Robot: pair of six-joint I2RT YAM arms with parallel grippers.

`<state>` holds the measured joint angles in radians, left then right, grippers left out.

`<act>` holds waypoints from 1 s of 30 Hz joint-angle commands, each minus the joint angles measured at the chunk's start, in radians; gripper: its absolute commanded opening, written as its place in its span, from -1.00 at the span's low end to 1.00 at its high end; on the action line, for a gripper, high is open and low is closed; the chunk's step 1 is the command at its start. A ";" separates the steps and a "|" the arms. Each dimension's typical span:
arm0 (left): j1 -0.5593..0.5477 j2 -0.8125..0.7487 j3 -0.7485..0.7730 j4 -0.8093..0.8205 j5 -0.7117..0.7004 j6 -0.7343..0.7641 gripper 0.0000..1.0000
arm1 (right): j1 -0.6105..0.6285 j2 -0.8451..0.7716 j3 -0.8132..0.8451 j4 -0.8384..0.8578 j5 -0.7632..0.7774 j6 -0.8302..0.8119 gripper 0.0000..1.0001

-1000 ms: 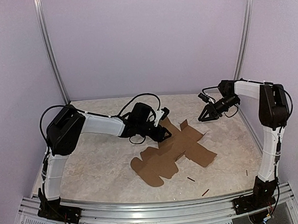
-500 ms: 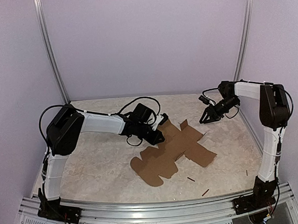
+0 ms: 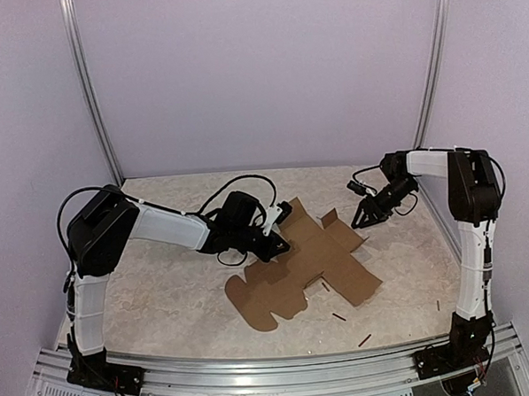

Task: Fold the paper box

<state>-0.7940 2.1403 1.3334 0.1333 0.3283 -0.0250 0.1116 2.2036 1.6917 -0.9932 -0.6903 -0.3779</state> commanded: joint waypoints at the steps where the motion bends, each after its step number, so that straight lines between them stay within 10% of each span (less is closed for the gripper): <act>1: -0.004 -0.034 -0.019 0.079 0.011 -0.020 -1.00 | 0.024 0.018 0.028 -0.060 -0.048 -0.036 0.03; 30: 0.010 -0.032 -0.038 0.105 -0.054 -0.066 -1.00 | 0.059 -0.053 -0.020 -0.099 -0.108 -0.020 -1.00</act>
<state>-0.7918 2.1403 1.3098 0.2203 0.2989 -0.0811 0.1562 2.2047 1.6852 -1.0805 -0.8108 -0.3981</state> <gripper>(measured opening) 0.018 0.012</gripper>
